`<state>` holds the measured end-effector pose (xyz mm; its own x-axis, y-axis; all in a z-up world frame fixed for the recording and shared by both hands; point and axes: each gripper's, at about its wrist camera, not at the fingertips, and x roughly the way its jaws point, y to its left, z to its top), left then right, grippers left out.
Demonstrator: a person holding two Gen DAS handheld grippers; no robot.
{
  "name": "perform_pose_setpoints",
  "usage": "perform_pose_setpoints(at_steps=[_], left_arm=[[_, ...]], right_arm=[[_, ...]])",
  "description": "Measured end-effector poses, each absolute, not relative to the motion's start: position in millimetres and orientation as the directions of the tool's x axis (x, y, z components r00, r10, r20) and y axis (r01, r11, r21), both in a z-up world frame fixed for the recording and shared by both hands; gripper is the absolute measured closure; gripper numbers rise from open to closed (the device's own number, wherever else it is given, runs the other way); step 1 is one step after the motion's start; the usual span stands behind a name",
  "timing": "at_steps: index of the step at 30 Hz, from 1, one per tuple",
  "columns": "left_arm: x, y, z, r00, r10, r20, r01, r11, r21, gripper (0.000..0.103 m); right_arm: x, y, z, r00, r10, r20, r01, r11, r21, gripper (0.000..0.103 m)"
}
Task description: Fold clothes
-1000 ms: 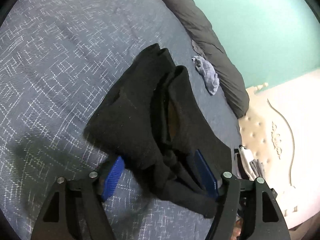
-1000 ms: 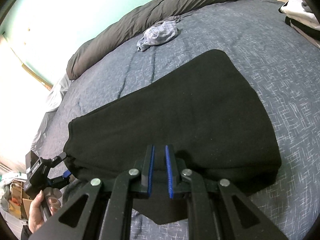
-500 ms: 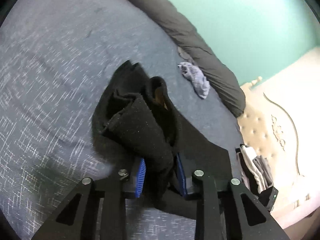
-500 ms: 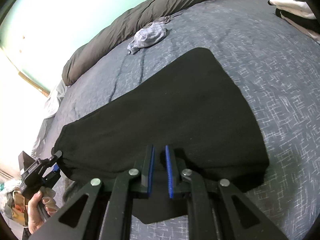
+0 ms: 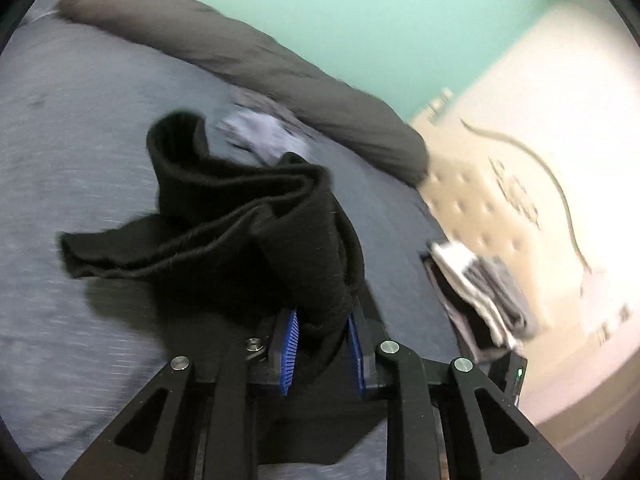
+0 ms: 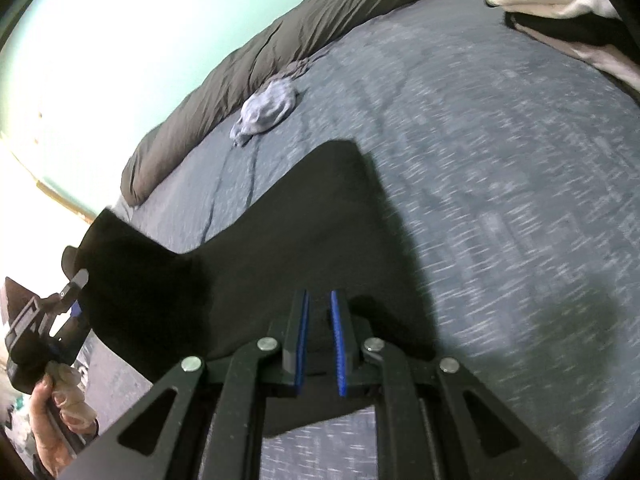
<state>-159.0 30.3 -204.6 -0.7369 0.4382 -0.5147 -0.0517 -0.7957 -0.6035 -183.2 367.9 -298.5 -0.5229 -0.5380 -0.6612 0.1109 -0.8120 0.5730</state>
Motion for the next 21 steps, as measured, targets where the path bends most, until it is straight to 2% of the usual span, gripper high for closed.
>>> perform_pose_setpoints(at_steps=[4, 9, 13, 18, 20, 21], left_arm=[[-182.6, 110.9, -225.9, -0.640, 0.498, -0.585, -0.135, -0.822, -0.553, 0.080], [-194.3, 184.7, -276.5, -0.470, 0.473, -0.745, -0.191, -0.879, -0.437, 0.080], [-187.1, 185.3, -267.5, -0.485, 0.467, -0.740, -0.195, -0.882, -0.429, 0.072], [-174.2, 160.7, -229.6, -0.548, 0.449, -0.706, -0.204, -0.890, -0.407, 0.070], [-169.8, 146.6, -215.3, -0.574, 0.440, -0.691, -0.195, -0.893, -0.406, 0.066], [-169.5, 141.5, -212.9, -0.581, 0.426, -0.694, -0.181, -0.899, -0.400, 0.061]], right_arm=[[-184.7, 395.5, -298.0, -0.548, -0.538, -0.641, 0.074, -0.794, 0.603, 0.092], [-190.0, 412.6, -300.2, -0.557, -0.551, -0.621, 0.053, -0.770, 0.636, 0.092], [-194.5, 410.5, -300.8, -0.541, -0.581, -0.608, 0.069, -0.752, 0.656, 0.092], [-195.1, 404.6, -298.9, -0.529, -0.613, -0.587, 0.098, -0.731, 0.676, 0.092], [-195.1, 403.0, -297.9, -0.529, -0.637, -0.561, 0.109, -0.707, 0.699, 0.092], [-195.1, 402.2, -297.3, -0.529, -0.649, -0.547, 0.116, -0.693, 0.711, 0.086]])
